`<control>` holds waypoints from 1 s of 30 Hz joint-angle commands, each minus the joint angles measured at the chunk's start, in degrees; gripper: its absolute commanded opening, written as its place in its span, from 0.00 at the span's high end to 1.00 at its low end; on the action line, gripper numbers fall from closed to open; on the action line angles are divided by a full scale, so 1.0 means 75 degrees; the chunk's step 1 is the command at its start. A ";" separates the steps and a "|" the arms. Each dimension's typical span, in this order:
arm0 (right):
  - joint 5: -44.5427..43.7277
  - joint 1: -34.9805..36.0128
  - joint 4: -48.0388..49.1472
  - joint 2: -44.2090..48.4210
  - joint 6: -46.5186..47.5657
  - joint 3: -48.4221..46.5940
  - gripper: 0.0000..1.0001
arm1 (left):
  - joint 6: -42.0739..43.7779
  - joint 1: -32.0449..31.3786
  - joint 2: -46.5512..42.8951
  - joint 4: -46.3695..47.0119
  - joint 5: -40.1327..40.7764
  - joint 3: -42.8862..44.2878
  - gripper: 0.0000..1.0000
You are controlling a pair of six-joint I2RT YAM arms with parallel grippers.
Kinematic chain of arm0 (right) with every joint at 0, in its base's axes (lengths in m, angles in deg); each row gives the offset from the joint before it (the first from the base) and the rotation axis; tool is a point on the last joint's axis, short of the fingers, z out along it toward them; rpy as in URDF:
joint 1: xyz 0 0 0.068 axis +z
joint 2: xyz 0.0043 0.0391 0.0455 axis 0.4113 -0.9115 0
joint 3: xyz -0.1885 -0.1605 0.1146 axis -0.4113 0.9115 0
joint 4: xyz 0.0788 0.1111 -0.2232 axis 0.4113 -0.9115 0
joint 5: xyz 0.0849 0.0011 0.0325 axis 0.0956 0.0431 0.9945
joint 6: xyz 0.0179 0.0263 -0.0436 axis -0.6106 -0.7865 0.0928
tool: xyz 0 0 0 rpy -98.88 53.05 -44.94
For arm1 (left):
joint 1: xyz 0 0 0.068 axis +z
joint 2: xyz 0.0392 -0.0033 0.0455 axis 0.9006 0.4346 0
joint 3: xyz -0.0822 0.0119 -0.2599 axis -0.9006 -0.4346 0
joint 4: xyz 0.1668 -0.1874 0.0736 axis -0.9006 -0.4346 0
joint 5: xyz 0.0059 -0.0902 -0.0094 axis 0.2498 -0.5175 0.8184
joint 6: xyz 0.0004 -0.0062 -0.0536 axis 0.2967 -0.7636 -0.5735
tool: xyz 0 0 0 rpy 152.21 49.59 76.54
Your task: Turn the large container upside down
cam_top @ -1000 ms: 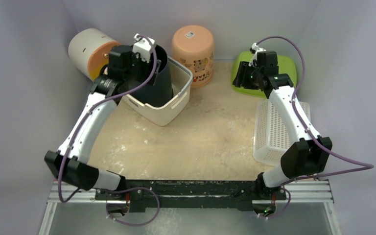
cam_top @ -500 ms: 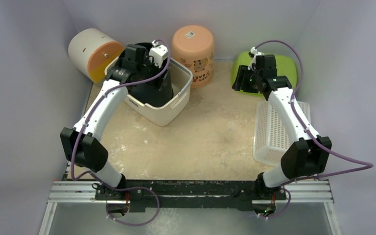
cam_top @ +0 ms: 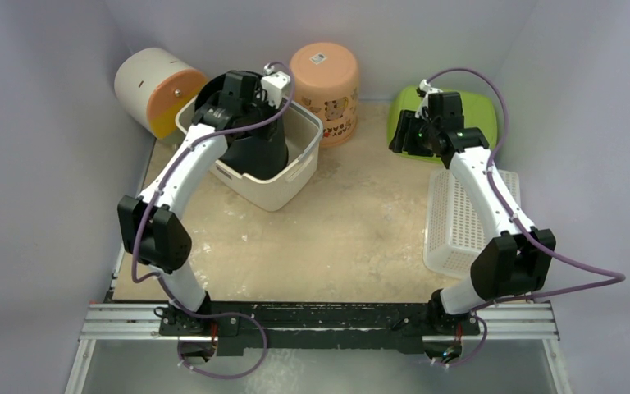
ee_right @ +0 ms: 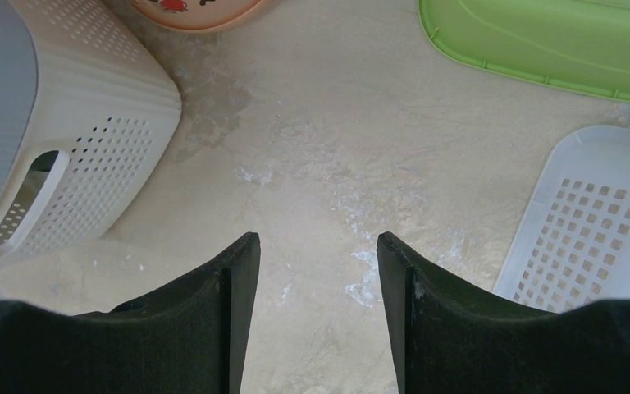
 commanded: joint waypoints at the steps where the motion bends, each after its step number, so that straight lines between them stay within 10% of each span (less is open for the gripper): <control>1: -0.0232 0.0022 -0.0085 0.0311 0.0185 0.0088 0.42 | -0.0542 0.0003 0.0461 -0.0489 0.0724 0.0192 1.00; 30: -0.0076 -0.0443 -0.0235 0.0834 0.0030 -0.0501 0.43 | -0.3269 0.0007 -0.2123 0.1253 0.4012 0.2647 1.00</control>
